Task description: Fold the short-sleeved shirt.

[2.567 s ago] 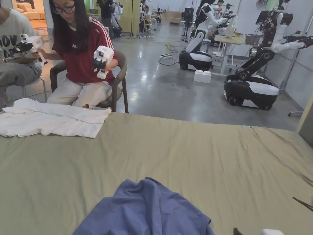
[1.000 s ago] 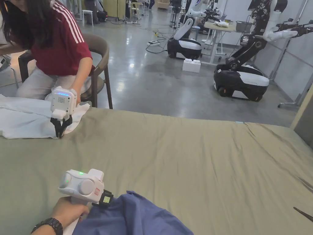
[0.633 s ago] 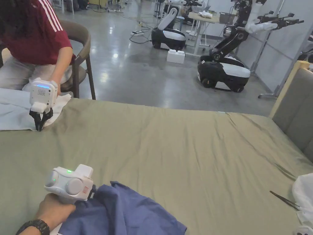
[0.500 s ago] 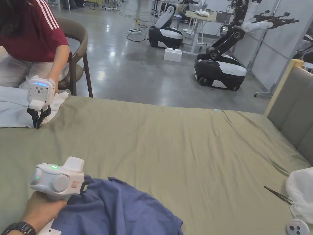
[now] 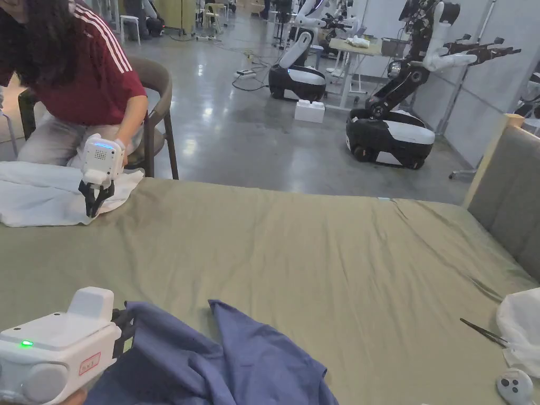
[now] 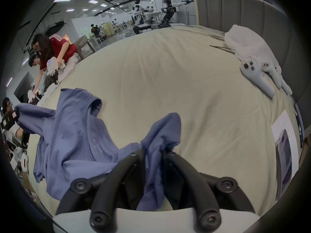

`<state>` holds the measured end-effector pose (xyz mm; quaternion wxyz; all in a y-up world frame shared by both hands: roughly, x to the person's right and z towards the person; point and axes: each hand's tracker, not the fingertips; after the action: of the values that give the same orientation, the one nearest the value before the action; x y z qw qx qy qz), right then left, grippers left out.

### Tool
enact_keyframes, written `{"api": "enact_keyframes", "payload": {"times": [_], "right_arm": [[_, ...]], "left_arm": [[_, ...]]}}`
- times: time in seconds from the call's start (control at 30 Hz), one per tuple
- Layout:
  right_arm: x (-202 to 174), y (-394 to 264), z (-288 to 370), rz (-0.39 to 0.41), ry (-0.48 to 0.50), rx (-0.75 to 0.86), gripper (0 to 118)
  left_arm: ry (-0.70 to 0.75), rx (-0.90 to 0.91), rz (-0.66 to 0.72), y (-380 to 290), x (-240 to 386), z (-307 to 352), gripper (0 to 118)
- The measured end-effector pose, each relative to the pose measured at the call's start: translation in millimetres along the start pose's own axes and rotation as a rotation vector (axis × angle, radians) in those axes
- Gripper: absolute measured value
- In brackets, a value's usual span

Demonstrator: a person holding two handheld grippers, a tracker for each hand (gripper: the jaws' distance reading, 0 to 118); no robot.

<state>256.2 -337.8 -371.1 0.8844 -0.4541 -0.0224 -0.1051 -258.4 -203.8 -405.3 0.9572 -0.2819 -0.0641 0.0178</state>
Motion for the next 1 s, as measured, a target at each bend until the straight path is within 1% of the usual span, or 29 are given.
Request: {"api": "enact_keyframes", "payload": {"times": [0.07,0.17,0.3,0.4,0.43,0.63,0.77,0.93,1.0], "right_arm": [[-4,2,6,0.029,-0.024,0.006,13],[-14,9,28,0.084,-0.041,0.102,13],[-32,31,74,0.120,-0.001,0.218,13],[-44,53,106,0.167,-0.003,0.302,13],[-47,61,117,0.177,-0.007,0.335,13],[-55,114,173,0.205,-0.012,0.482,13],[-57,154,204,0.199,-0.026,0.557,13],[-79,200,241,0.248,-0.011,0.666,13],[-90,218,250,0.258,-0.013,0.673,13]], "left_arm": [[0.015,0.020,0.025,-10,-9,6,0],[0.042,0.060,0.032,-8,-16,25,0],[0.056,0.125,0.044,18,-43,44,0],[0.089,0.179,0.019,46,-66,63,0],[0.099,0.198,0.010,55,-61,80,0],[0.199,0.295,0.009,108,-115,125,0],[0.225,0.330,0.043,139,-136,152,0],[0.240,0.352,0.062,176,-158,153,0],[0.238,0.348,0.075,189,-159,146,0]]}}
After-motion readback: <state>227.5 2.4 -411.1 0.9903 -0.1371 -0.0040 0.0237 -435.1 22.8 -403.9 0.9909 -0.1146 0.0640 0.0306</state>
